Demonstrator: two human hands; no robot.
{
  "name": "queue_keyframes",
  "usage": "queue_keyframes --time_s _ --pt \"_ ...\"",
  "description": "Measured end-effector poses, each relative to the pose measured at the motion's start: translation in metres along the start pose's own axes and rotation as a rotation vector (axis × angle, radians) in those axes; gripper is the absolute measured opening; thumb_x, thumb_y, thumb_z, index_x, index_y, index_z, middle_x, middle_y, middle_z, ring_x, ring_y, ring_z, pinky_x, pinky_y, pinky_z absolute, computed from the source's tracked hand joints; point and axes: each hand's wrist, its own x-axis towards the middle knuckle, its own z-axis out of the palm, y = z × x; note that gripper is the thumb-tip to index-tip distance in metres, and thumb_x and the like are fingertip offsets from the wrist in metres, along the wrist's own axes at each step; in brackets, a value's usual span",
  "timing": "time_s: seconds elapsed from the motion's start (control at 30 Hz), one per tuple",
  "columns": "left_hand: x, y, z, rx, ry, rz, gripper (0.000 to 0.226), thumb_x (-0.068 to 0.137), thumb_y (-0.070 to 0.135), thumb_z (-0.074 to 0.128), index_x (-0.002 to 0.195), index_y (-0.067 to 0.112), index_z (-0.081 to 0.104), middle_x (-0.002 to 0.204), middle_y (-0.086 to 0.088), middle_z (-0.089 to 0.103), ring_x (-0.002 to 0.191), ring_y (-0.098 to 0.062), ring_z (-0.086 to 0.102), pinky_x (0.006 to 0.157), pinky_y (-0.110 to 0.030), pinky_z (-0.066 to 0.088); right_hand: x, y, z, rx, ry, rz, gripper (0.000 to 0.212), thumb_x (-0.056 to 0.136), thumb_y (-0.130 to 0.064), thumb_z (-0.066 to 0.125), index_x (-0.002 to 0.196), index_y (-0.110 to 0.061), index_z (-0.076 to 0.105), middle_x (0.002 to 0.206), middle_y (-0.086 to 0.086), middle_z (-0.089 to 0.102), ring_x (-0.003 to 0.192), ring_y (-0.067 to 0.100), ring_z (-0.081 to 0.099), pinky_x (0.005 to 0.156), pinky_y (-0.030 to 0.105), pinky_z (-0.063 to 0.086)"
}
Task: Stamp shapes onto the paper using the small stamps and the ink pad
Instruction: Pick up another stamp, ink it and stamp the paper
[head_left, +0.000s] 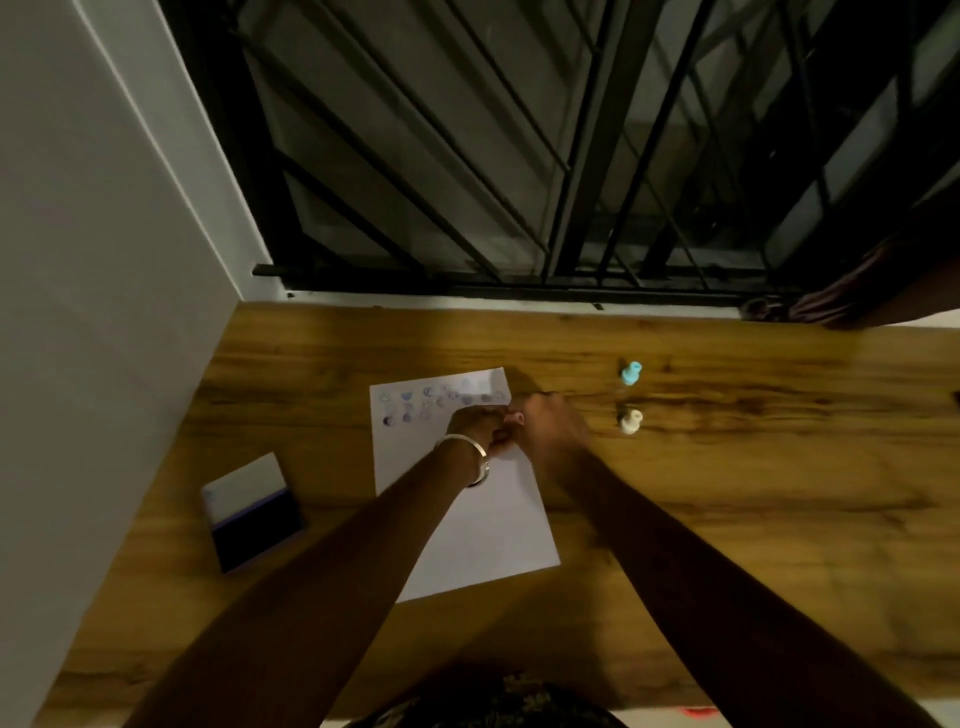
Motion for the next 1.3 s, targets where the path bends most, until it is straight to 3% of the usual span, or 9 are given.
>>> queue_keyframes --time_s 0.1,0.27,0.47,0.53,0.6,0.73,0.83,1.03,1.3 --pt "0.007 -0.005 0.020 -0.013 -0.008 -0.034 0.018 0.088 -0.002 0.056 0.072 0.005 0.060 0.081 -0.012 0.062 0.085 -0.032 0.059 0.077 -0.037 0.051 0.002 0.021 -0.004 -0.034 -0.018 -0.045 0.019 0.090 -0.020 0.061 0.108 -0.019 0.065 0.100 0.006 0.070 0.088 0.022 0.065 0.071 0.028 0.046" --pt "0.019 -0.010 0.051 -0.038 -0.011 -0.053 0.002 0.085 0.002 0.063 0.086 0.002 0.060 0.083 -0.014 0.064 0.077 -0.027 0.062 0.067 -0.039 0.055 0.007 0.060 -0.014 -0.007 -0.002 -0.096 0.020 0.093 -0.022 0.053 0.110 -0.019 0.063 0.107 0.008 0.068 0.096 0.028 0.065 0.081 0.035 0.053" --pt "0.036 -0.014 0.084 -0.064 -0.019 -0.093 0.013 0.092 0.001 0.053 0.105 0.001 0.056 0.090 -0.015 0.062 0.085 -0.030 0.063 0.080 -0.045 0.050 0.024 0.095 -0.026 0.023 -0.032 -0.065 0.017 0.094 -0.021 0.052 0.107 -0.021 0.063 0.105 0.007 0.067 0.091 0.026 0.064 0.080 0.042 0.056" --pt "0.041 -0.015 0.093 0.059 -0.011 -0.078 0.030 0.095 0.008 0.051 0.124 -0.001 0.052 0.098 -0.014 0.064 0.103 -0.035 0.064 0.073 -0.038 0.049 0.031 0.105 -0.029 0.000 -0.042 -0.055 0.014 0.093 -0.021 0.053 0.101 -0.019 0.064 0.100 0.008 0.067 0.085 0.024 0.063 0.074 0.038 0.056" --pt "0.048 -0.017 0.099 0.265 -0.008 -0.016 0.035 0.096 0.013 0.049 0.127 -0.004 0.052 0.106 -0.018 0.066 0.115 -0.038 0.059 0.070 -0.035 0.052 0.038 0.114 -0.033 -0.021 -0.048 -0.040 0.013 0.092 -0.021 0.054 0.097 -0.017 0.066 0.097 0.009 0.068 0.084 0.026 0.064 0.072 0.039 0.056" --pt "0.058 -0.021 0.108 0.806 0.012 0.180 0.029 0.096 0.019 0.049 0.115 0.004 0.065 0.117 -0.017 0.067 0.098 -0.029 0.065 0.092 -0.040 0.053 0.049 0.128 -0.038 -0.015 -0.049 0.034 0.017 0.093 -0.023 0.052 0.095 -0.014 0.066 0.089 0.010 0.068 0.081 0.027 0.065 0.068 0.037 0.055" --pt "0.059 -0.024 0.113 1.205 0.058 0.358 0.028 0.095 0.030 0.047 0.111 0.017 0.068 0.121 -0.005 0.066 0.110 -0.024 0.060 0.095 -0.035 0.044 0.053 0.137 -0.037 -0.033 -0.028 0.081 0.018 0.094 -0.020 0.050 0.090 -0.009 0.064 0.083 0.010 0.064 0.076 0.024 0.063 0.062 0.032 0.050" --pt "0.061 -0.029 0.122 1.200 0.009 0.582 0.022 0.093 0.025 0.053 0.109 0.018 0.067 0.110 -0.005 0.070 0.100 -0.021 0.064 0.075 -0.024 0.042 0.052 0.145 -0.035 -0.087 -0.055 0.135 0.023 0.094 -0.021 0.048 0.101 -0.006 0.064 0.097 0.015 0.066 0.088 0.029 0.065 0.076 0.037 0.057" --pt "0.067 -0.029 0.122 1.175 -0.031 0.572 0.022 0.090 0.025 0.057 0.108 0.019 0.068 0.109 -0.004 0.071 0.100 -0.022 0.064 0.076 -0.023 0.039 0.055 0.145 -0.030 -0.025 -0.067 0.177 0.020 0.094 -0.024 0.048 0.098 -0.009 0.061 0.095 0.013 0.065 0.079 0.024 0.059 0.068 0.031 0.049"
